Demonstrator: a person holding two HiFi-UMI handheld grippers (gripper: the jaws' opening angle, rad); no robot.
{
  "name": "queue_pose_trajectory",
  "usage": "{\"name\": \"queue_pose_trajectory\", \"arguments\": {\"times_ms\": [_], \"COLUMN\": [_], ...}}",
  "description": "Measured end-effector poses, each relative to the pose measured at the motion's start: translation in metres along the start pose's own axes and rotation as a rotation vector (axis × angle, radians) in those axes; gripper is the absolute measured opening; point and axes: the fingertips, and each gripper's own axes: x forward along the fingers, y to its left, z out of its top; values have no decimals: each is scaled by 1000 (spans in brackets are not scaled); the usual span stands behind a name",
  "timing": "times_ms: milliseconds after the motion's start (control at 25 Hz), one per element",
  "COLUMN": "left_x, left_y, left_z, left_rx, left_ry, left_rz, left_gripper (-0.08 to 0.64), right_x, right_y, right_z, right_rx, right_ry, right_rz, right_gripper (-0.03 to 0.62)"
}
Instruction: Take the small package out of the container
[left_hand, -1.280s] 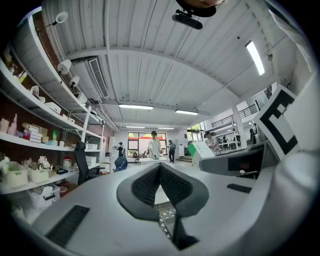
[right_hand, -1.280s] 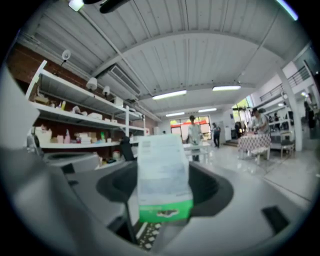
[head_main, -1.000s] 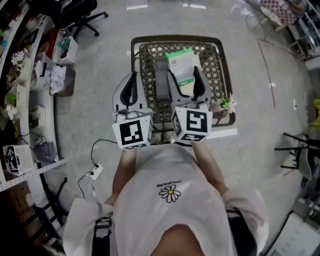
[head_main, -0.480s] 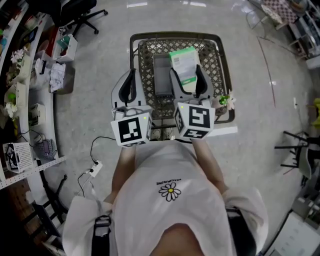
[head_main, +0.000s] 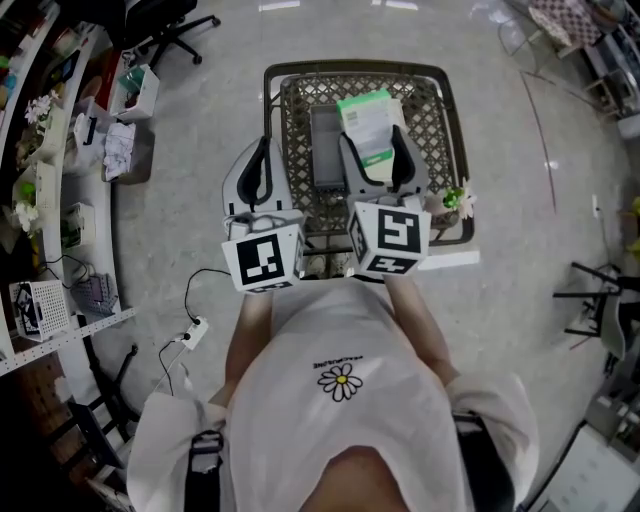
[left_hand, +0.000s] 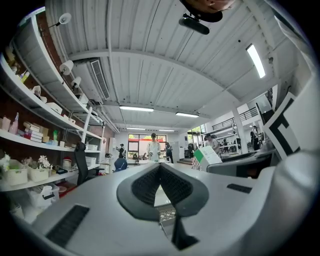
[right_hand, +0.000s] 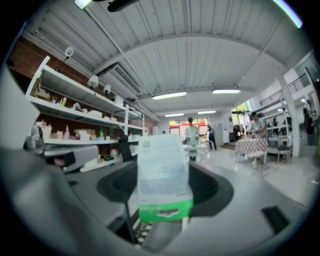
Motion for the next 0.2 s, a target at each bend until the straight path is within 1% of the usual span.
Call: {"name": "queue_pose_trajectory", "arguments": {"times_ms": [200], "left_x": [2], "left_y": [6], "left_z": [0], "left_rx": [2], "left_ry": [-6], "left_rz": [9], "left_gripper": [26], "right_x": [4], "right_y": [-2], "right_z": [-3], "right_rx": [19], "right_ry": [11], "right_rz": [-9], "right_gripper": [316]}}
